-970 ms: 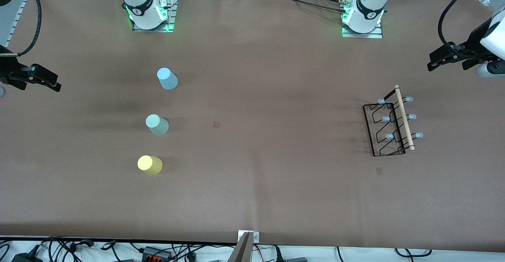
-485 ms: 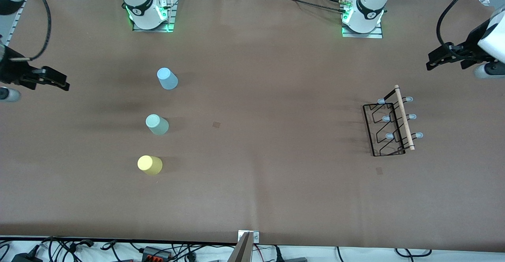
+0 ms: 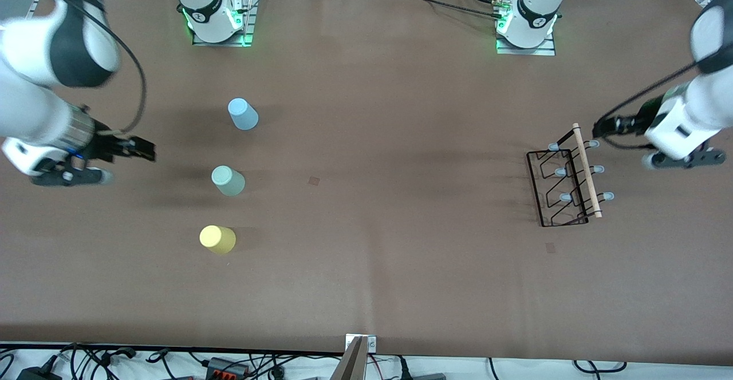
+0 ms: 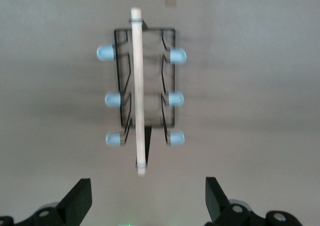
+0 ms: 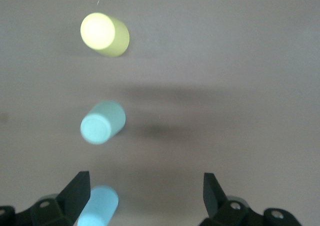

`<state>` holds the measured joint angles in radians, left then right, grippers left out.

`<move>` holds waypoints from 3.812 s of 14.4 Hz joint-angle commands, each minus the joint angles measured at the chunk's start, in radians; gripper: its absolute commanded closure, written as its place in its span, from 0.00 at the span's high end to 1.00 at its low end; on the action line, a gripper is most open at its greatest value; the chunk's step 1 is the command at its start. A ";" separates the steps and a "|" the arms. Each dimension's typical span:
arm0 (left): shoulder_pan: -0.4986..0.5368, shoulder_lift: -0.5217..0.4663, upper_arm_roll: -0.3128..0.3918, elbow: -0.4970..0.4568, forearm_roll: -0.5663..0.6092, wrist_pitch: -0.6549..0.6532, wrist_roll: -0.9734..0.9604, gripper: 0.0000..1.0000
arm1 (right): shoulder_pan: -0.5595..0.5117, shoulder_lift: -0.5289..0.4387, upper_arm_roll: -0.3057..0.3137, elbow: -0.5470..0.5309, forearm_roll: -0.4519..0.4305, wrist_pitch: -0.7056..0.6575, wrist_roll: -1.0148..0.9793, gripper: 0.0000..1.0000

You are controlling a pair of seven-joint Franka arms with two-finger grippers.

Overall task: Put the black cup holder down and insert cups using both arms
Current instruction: 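Grasp the holder with the left gripper while the right gripper grips the cup, then carry the wire holder to mid-table with the left gripper and set it down, then lift the teal cup toward the holder while the left gripper withdraws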

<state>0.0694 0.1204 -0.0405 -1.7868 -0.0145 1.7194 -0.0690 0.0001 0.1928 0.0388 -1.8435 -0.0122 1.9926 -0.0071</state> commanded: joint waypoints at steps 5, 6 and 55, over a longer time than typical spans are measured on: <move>0.027 -0.024 -0.006 -0.271 0.033 0.356 0.011 0.97 | 0.075 0.039 0.000 -0.295 0.006 0.455 0.125 1.00; 0.027 -0.018 -0.006 -0.296 0.033 0.399 0.011 0.90 | 0.092 0.059 0.000 -0.293 0.006 0.475 0.148 1.00; -0.402 0.291 -0.384 0.063 0.130 0.410 -0.758 1.00 | 0.172 -0.025 -0.005 -0.172 -0.008 0.221 0.090 0.15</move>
<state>-0.3338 0.4505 -0.4306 -1.7496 0.0885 2.1932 -0.8169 0.1718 0.2041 0.0333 -2.0294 -0.0128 2.2704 0.0994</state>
